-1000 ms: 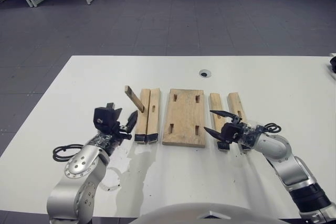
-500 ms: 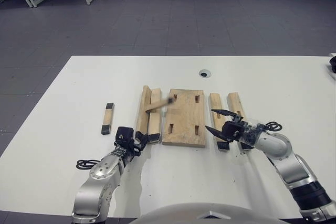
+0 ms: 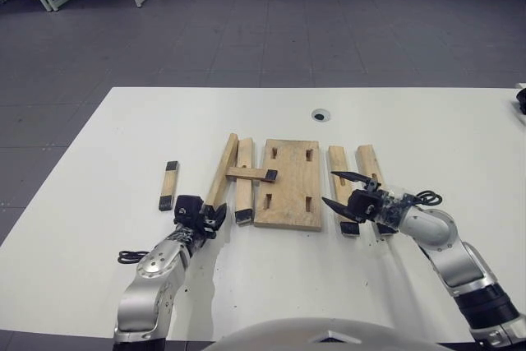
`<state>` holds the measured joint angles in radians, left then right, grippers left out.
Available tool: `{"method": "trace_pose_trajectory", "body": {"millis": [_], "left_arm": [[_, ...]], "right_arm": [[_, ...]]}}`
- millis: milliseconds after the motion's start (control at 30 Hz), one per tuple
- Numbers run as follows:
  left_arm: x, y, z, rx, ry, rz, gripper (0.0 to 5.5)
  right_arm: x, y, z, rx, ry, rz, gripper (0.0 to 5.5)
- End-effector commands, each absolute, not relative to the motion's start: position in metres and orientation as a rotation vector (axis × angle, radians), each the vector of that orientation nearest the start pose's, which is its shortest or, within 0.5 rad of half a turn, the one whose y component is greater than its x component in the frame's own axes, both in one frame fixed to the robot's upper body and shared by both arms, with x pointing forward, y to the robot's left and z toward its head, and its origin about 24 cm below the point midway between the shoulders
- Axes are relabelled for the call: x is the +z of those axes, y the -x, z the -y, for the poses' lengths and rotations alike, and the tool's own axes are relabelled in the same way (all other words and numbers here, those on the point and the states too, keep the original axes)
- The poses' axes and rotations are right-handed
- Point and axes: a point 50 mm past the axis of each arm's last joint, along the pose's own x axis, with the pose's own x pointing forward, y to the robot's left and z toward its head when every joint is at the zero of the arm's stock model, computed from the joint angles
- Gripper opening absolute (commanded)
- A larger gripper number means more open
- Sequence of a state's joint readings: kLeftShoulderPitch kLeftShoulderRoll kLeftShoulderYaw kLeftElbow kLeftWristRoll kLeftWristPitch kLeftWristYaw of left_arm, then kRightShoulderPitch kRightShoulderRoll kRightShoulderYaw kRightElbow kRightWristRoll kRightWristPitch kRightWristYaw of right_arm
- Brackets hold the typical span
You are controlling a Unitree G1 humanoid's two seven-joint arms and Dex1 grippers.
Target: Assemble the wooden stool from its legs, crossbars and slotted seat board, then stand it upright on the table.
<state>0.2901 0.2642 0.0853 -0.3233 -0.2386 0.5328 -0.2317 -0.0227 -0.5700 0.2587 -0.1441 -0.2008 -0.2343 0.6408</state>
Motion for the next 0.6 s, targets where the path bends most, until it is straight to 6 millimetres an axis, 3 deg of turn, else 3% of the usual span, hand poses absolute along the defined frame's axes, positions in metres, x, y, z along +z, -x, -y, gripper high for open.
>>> {"method": "trace_pose_trajectory", "body": {"millis": [33,200,333,433,500,600], "left_arm": [[0.012,-0.197,-0.209,-0.138,0.002,-0.460,2.47],[0.015,-0.205,-0.201,-0.133,0.124,-0.406,1.68],[0.038,-0.215,-0.207,-0.102,0.290,-0.291,1.06],[0.051,-0.224,-0.218,-0.085,0.330,-0.238,1.04],[0.067,-0.231,-0.219,-0.103,0.466,-0.168,1.04],[0.114,-0.239,-0.193,-0.359,0.912,-0.004,1.04]], "right_arm": [[0.073,-0.231,0.149,0.971,0.836,0.108,3.13],[0.072,-0.233,0.149,0.963,0.823,0.082,3.13],[0.068,-0.237,0.152,0.913,0.794,0.008,3.13],[0.069,-0.241,0.151,0.887,0.720,-0.044,3.13],[0.074,-0.246,0.151,0.865,0.607,-0.085,3.13],[0.088,-0.256,0.148,0.870,0.250,-0.208,3.36]]}}
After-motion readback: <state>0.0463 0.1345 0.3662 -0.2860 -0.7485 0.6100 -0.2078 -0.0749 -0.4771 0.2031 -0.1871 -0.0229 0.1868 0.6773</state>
